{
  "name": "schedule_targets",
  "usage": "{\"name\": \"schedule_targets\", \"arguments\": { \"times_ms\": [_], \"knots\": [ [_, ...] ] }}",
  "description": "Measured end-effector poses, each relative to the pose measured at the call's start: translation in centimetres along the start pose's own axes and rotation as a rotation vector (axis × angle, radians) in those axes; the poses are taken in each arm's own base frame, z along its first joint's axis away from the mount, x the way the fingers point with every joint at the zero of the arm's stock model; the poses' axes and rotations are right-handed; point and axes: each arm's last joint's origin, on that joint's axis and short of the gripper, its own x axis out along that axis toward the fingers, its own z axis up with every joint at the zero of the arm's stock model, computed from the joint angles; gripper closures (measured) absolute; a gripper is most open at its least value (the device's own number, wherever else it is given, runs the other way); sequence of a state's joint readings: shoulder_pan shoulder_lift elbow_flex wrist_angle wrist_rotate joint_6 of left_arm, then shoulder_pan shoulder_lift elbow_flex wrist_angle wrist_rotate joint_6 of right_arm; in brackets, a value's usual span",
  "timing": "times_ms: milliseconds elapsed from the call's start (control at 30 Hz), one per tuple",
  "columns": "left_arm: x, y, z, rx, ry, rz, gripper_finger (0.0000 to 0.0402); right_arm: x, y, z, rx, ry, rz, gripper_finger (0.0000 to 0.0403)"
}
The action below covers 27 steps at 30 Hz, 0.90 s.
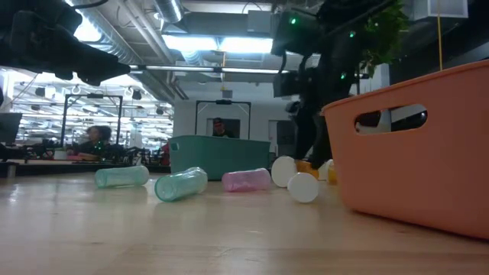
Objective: Pick and place medicine bottles into bin by pill shape (circle, oval)
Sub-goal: Put the bottom left big orange pill bottle into the light blue bin
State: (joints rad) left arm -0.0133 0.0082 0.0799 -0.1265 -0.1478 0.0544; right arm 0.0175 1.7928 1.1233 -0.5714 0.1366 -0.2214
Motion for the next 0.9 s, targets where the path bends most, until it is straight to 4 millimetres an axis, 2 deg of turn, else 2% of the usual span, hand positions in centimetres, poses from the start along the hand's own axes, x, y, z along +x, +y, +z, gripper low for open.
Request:
{"name": "schedule_targets", "arguments": {
  "times_ms": [200, 400, 500, 733, 900],
  "knots": [
    [0.0, 0.0, 0.0, 0.0, 0.0, 0.0, 0.0172, 2.2, -0.1, 0.1, 0.038, 0.021, 0.0, 0.0118],
    [0.0, 0.0, 0.0, 0.0, 0.004, -0.001, 0.0172, 3.0, 0.1, -0.1, 0.151, 0.044, 0.006, 0.0122],
    [0.0, 0.0, -0.1, 0.001, 0.011, -0.001, 0.0172, 3.0, 0.1, -0.1, 0.193, 0.045, 0.004, 0.0142],
    [0.0, 0.0, -0.2, 0.001, 0.016, -0.001, 0.0172, 2.9, -0.2, 0.6, 0.279, -0.015, -0.042, 0.0221],
    [0.0, 0.0, -0.2, 0.002, 0.016, -0.001, 0.0172, 1.4, -0.8, 2.8, 0.289, -0.09, -0.157, 0.0242]
  ]
}}
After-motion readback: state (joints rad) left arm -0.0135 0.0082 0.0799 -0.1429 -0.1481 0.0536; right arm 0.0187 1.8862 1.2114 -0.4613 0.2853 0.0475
